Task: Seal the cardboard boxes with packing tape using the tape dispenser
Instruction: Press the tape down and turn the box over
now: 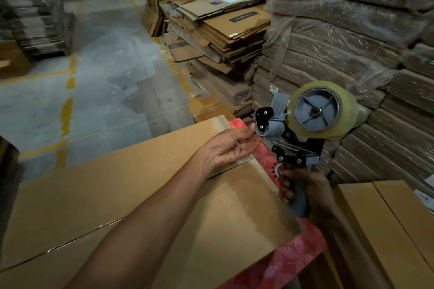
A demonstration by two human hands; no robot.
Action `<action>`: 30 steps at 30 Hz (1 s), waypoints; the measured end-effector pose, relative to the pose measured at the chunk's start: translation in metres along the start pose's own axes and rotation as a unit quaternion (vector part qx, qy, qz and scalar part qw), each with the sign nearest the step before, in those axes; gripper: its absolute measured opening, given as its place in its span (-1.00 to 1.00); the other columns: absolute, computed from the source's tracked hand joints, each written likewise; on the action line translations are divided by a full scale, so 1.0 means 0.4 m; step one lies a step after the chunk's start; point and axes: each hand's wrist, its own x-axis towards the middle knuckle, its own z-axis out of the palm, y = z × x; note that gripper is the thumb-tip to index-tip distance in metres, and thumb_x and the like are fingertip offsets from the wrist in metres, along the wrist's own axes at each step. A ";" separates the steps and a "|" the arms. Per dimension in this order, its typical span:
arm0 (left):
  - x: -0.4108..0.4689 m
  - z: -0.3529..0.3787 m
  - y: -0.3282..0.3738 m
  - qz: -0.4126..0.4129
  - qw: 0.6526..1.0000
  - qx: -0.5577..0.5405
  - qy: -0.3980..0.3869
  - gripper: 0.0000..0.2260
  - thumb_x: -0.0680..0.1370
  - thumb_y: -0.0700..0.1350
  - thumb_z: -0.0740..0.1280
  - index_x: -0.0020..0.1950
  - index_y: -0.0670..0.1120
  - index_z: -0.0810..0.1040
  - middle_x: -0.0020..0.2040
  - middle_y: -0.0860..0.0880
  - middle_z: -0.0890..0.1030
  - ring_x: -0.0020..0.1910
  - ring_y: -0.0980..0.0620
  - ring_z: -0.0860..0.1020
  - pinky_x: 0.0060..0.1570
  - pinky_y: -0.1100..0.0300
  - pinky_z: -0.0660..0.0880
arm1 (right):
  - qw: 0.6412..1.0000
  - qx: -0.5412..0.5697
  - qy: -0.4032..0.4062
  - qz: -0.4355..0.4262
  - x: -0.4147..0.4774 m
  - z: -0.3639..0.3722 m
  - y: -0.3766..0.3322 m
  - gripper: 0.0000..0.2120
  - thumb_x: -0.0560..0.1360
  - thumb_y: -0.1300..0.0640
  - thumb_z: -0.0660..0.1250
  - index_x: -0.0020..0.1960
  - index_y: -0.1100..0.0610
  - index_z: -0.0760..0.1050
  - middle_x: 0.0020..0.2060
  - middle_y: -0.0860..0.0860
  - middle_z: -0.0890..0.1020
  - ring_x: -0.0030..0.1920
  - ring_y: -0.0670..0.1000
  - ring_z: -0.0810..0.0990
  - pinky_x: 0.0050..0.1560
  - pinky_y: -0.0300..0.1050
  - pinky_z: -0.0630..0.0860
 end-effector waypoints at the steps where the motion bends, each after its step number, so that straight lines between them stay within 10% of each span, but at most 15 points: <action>1: -0.002 -0.004 -0.004 -0.002 1.000 -0.016 0.006 -0.88 0.49 -0.28 0.37 -0.14 -0.25 0.71 -0.16 -0.17 0.69 -0.22 0.00 0.71 -0.25 0.19 0.67 | 1.000 0.003 -0.008 0.002 0.001 0.005 0.003 -0.89 0.33 0.24 0.32 -0.19 0.23 0.42 -0.41 0.12 0.36 -0.53 0.02 0.32 -0.53 -0.10 0.32; 20: -0.033 -0.044 0.032 -0.109 0.986 -0.005 0.123 -0.64 0.66 -0.28 0.15 -0.31 -0.29 0.53 -0.47 -0.12 0.55 -0.55 0.06 0.56 -0.45 0.25 0.60 | 0.973 -0.179 -0.071 -0.126 0.038 0.039 0.001 -0.87 0.39 0.25 0.35 -0.18 0.30 0.42 -0.43 0.10 0.44 -0.52 0.06 0.39 -0.47 -0.07 0.37; 30: 0.020 -0.070 0.109 0.027 0.937 0.257 0.235 -0.76 0.61 -0.42 0.08 -0.14 -0.22 0.45 -0.53 -0.08 0.53 -0.59 0.09 0.46 -0.53 0.25 0.46 | 0.963 -0.248 -0.014 -0.100 0.059 0.065 0.014 -0.51 0.28 -0.07 0.41 -0.13 0.38 0.47 -0.39 0.16 0.50 -0.49 0.08 0.41 -0.39 -0.07 0.37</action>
